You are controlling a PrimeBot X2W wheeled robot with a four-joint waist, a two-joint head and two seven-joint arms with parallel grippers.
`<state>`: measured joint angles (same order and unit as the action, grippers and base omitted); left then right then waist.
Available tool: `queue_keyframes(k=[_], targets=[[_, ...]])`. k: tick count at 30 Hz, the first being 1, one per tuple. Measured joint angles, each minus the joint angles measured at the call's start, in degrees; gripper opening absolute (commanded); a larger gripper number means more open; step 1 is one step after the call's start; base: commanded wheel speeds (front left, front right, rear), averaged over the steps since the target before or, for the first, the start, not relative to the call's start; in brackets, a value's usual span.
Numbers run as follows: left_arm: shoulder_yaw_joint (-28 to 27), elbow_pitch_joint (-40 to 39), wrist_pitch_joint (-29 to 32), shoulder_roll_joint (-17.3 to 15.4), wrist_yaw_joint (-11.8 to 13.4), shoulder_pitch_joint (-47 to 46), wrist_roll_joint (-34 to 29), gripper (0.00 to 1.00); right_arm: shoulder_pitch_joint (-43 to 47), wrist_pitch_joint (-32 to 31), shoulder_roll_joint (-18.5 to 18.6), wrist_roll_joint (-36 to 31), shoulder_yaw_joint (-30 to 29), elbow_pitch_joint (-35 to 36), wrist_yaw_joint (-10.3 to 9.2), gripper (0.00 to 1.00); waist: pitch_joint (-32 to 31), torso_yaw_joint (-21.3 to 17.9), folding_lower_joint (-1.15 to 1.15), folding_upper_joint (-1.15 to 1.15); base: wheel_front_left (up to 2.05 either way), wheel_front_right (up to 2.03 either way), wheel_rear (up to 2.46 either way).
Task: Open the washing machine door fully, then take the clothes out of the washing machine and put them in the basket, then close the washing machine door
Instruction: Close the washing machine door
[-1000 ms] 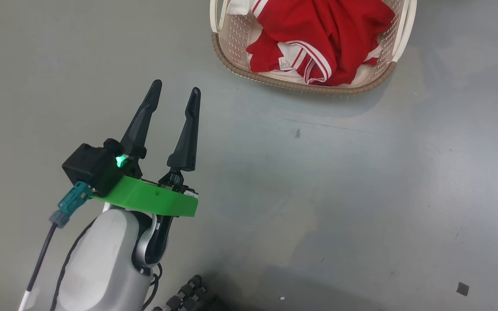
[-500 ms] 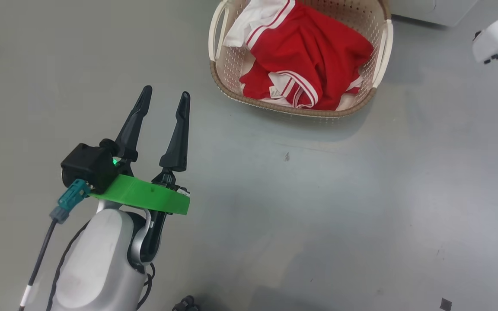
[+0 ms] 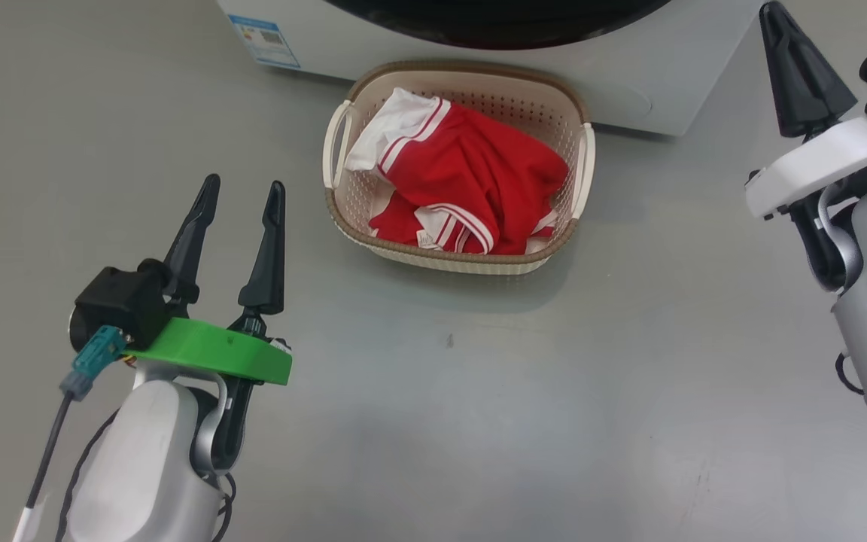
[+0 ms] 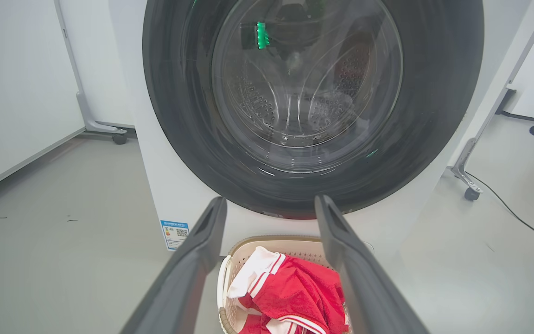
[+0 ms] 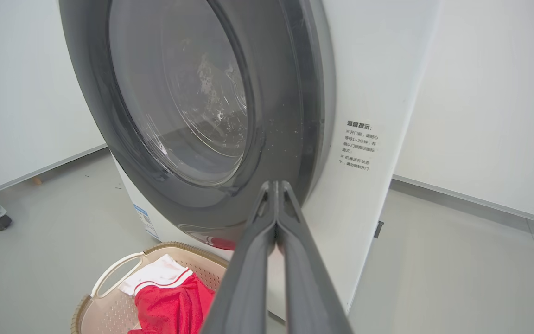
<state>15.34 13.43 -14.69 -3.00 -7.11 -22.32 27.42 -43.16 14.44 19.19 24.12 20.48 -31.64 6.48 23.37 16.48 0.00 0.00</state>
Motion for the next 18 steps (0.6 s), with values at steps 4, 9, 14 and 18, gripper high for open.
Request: queue_keyframes(k=[4,9,14,18], targets=[[-0.5,0.8,0.0,-0.7,0.0,2.2,-0.4,1.00,4.2,0.0,-1.6,0.6,-1.3,1.5,-0.10,0.00,-3.0,-1.9,0.00,0.00,0.00,0.00,0.00],[-1.0,1.0,0.0,-1.5,0.0,3.8,-0.4,1.00,8.3,0.0,-2.9,1.0,-2.7,2.3,-0.29,0.00,-6.0,-4.0,0.00,0.00,0.00,0.00,0.00],[-1.5,1.4,0.0,-1.9,0.0,6.0,-0.4,1.00,13.2,0.0,-4.5,1.7,-4.5,3.9,-1.19,0.00,-9.3,-6.5,0.00,0.00,0.00,0.00,0.00],[-1.8,1.5,0.0,-2.1,0.0,7.2,-0.5,1.00,16.6,0.0,-4.8,1.4,-5.4,5.3,-2.63,0.00,-11.7,-8.4,0.00,0.00,0.00,0.00,0.00]])
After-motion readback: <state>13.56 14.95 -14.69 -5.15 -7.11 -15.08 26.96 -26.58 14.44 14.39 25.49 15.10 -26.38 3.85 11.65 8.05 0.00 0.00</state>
